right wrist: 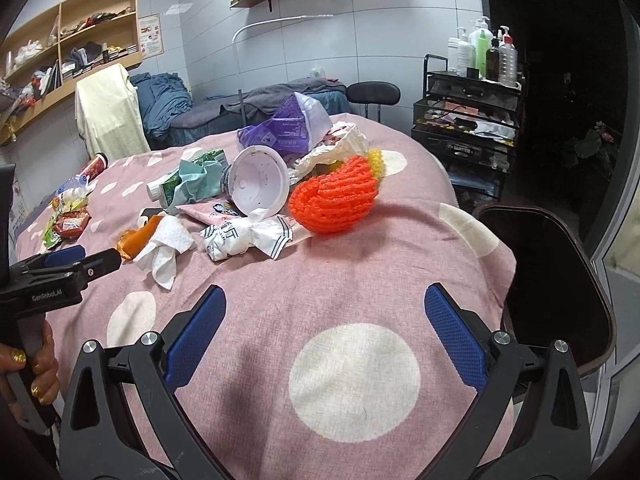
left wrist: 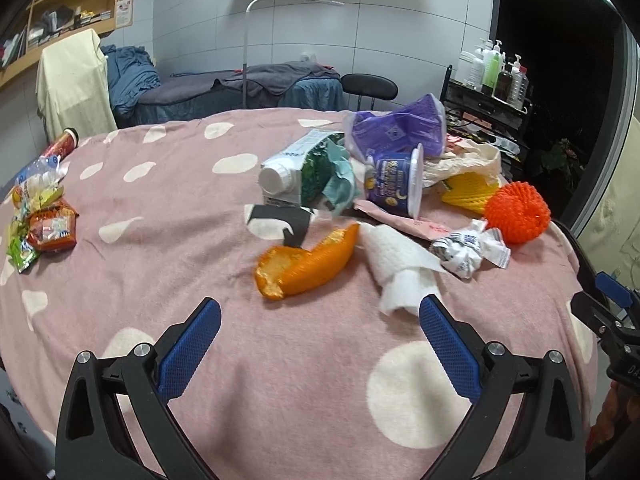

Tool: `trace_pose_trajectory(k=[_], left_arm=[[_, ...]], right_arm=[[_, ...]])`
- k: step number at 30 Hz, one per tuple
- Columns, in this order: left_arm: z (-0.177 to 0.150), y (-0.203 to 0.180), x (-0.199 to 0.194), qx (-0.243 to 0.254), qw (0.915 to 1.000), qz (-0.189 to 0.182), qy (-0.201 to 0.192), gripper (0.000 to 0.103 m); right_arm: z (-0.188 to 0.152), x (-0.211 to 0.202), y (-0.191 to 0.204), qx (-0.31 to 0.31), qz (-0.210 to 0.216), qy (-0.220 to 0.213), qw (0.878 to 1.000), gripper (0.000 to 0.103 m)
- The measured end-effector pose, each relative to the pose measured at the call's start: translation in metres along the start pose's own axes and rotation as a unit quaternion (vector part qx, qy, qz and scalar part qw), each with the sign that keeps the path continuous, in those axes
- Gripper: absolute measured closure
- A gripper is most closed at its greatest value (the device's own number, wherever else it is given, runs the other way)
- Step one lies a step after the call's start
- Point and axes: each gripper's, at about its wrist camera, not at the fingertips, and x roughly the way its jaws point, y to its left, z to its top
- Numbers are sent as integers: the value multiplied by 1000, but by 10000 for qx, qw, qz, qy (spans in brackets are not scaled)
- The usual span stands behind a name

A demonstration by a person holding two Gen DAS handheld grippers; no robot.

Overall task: Collect trash
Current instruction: 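Move both tools toward the orange peel and white tissue on the table, then grasp the orange peel with the left tool while the right tool grasps the white tissue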

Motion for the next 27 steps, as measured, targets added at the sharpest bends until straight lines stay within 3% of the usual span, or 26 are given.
trace_pose_trajectory(k=[5, 11, 16, 20, 24, 27], left_arm=[[12, 8, 13, 283, 9995, 147, 25, 8], [16, 15, 48, 571, 9965, -8, 609, 14], [18, 21, 64, 443, 9939, -331, 958, 31], [19, 21, 61, 378, 9939, -435, 939, 59], [17, 15, 52, 509, 9955, -180, 780, 67], [14, 17, 42, 463, 9969, -45, 638, 69]], right_arm=[[4, 4, 7, -48, 152, 57, 9999, 5], [7, 8, 20, -172, 333, 124, 9992, 5], [12, 12, 36, -241, 651, 210, 9974, 5], [17, 19, 52, -312, 955, 330, 9944, 5], [22, 27, 72, -518, 1195, 420, 9906, 6], [27, 40, 90, -653, 1454, 632, 9852, 16]])
